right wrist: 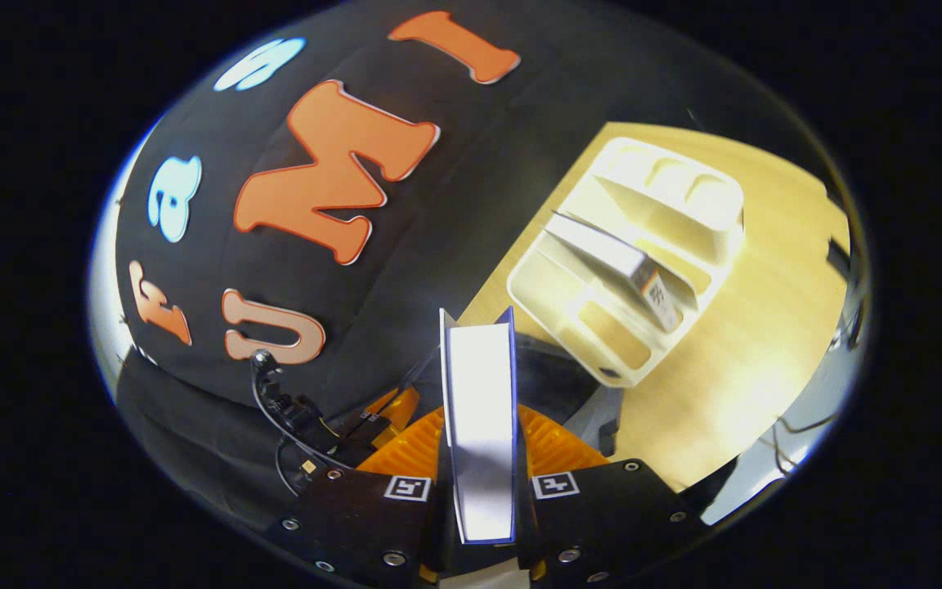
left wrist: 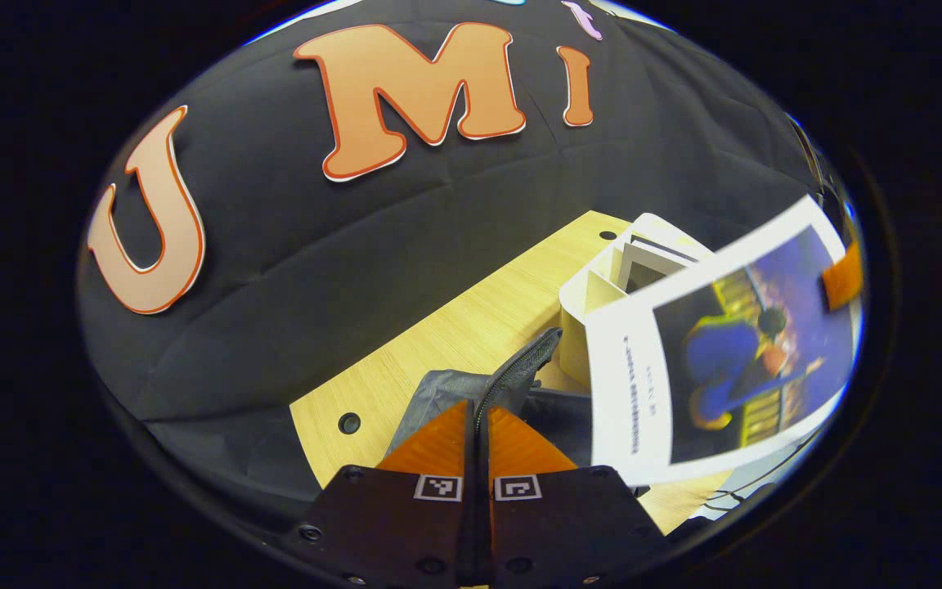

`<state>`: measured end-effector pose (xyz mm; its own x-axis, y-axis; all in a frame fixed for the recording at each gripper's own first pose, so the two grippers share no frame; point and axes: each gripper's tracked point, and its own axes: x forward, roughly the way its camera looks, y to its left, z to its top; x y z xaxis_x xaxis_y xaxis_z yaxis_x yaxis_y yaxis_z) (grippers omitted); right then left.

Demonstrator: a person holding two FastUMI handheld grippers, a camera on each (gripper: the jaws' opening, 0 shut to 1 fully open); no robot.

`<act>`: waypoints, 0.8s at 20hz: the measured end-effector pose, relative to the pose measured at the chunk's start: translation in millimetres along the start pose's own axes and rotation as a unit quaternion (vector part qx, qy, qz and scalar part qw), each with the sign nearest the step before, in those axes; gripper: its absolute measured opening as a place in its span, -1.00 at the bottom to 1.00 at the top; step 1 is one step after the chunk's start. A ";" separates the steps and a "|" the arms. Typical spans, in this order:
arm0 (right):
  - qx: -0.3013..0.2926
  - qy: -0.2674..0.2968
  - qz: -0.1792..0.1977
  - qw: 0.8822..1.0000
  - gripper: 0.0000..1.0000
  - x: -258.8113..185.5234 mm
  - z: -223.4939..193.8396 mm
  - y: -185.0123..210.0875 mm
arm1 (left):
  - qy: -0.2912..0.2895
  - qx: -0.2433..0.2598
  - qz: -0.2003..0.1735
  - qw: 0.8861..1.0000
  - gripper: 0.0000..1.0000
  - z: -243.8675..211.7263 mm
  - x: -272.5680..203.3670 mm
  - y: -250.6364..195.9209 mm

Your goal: Open the schoolbag, grab two books from the bookshelf and put them into the schoolbag.

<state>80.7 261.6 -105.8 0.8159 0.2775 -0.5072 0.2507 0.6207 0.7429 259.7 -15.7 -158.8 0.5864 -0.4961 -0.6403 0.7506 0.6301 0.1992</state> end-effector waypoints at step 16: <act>0.118 0.033 -0.004 0.992 -0.38 181.0 -74.9 -41.5 | -0.027 0.023 0.016 0.999 -0.99 15.4 -24.1 -9.9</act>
<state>179.0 341.0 -261.2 0.7796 0.3257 -0.5349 0.3783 0.4358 0.8167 242.7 -19.2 -133.9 0.6251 -0.5086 -0.5921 0.7435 0.6190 0.2531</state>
